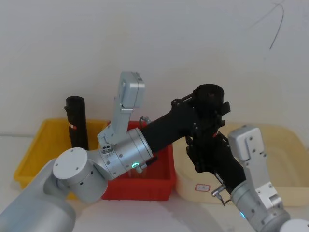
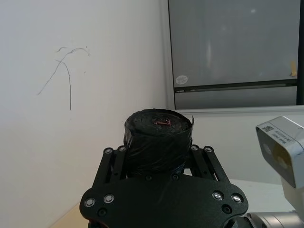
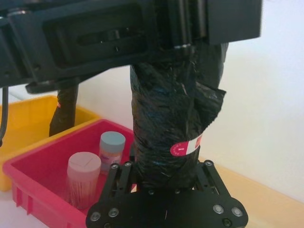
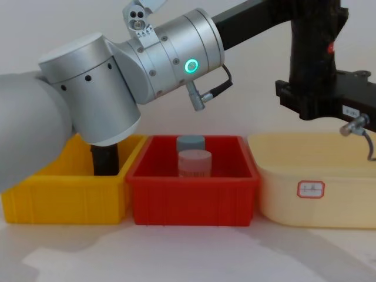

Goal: Pick up the garbage bag with the one hand and transfer it to the other hand.

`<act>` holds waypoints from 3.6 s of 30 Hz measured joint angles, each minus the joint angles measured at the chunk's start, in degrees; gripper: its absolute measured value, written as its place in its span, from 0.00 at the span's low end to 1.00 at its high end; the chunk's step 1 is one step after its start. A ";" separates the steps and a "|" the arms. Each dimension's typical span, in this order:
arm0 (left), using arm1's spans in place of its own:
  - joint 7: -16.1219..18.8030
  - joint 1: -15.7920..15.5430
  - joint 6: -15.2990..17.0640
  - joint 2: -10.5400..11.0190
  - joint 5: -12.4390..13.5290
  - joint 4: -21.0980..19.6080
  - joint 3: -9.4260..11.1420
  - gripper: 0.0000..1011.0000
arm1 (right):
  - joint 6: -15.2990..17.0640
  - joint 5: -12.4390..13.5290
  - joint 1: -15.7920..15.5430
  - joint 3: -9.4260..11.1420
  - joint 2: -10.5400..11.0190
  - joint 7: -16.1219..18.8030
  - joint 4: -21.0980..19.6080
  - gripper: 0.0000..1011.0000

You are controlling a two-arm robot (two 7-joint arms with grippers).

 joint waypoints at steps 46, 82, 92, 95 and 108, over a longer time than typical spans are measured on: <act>-0.01 -0.01 -0.01 0.00 -0.04 0.00 0.01 0.99 | 6.09 -1.15 5.03 1.65 -5.04 1.20 0.34 0.45; 7.55 2.60 -4.28 1.29 2.64 0.72 -1.90 0.99 | 12.12 -3.96 5.92 3.17 -11.99 -5.65 0.33 0.45; 10.69 2.31 -6.20 -1.12 4.20 5.34 -1.76 0.99 | 11.10 -4.66 4.39 6.54 -13.89 -10.27 0.72 0.45; 11.07 2.25 -6.43 -1.43 4.37 5.91 -1.74 0.99 | 10.57 -4.84 4.01 7.68 -14.54 -11.80 1.09 0.45; 12.28 2.13 -7.19 -2.41 5.00 7.76 -1.65 0.99 | 9.69 -5.12 3.36 9.78 -15.68 -14.42 1.75 0.45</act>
